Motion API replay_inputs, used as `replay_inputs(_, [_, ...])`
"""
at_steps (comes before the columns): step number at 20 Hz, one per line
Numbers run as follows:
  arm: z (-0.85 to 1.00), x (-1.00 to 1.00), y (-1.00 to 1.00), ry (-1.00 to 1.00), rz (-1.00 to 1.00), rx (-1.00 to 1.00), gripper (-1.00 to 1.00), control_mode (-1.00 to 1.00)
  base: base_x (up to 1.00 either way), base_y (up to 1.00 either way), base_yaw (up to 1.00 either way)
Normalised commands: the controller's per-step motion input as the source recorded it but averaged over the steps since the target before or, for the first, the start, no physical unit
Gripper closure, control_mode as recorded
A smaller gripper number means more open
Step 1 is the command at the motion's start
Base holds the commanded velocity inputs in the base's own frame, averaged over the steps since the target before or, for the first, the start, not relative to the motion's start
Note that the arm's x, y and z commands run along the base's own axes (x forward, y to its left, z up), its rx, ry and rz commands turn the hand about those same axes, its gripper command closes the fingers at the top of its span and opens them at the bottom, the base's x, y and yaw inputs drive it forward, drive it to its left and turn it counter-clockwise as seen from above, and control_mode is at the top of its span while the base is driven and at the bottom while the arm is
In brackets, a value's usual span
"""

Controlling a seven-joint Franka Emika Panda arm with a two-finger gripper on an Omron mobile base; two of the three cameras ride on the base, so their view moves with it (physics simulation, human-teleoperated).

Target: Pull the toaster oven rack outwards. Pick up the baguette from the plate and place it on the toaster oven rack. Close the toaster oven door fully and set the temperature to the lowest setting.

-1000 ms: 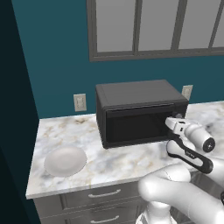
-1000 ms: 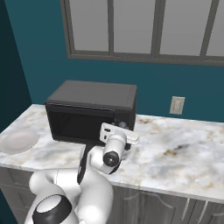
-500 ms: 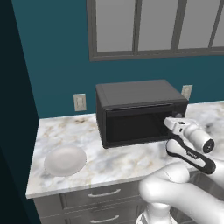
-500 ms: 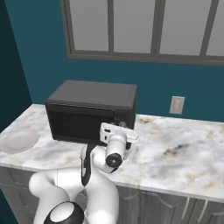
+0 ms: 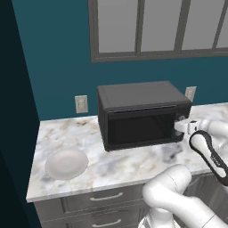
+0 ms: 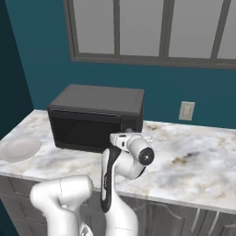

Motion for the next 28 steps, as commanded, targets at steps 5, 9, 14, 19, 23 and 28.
replay_inputs(5, [-0.01,0.1,-0.12,-0.33,0.24,-0.02,1.0,-1.0,0.0,0.0,0.0])
replay_inputs(9, [0.0,0.08,0.0,-0.36,0.22,-0.08,1.0,-1.0,0.0,0.0,0.0])
replay_inputs(14, [0.0,0.0,0.0,-0.43,0.19,-0.14,1.0,-1.0,0.0,0.0,0.0])
replay_inputs(19, [-0.04,0.0,0.05,-0.5,0.17,-0.27,1.0,-1.0,0.0,0.0,0.0])
replay_inputs(23, [-0.22,0.0,0.16,-0.57,0.21,-0.47,1.0,-1.0,0.0,0.0,0.0])
replay_inputs(28, [-0.24,0.0,0.34,-0.69,0.25,-0.64,1.0,-1.0,0.0,0.0,0.0])
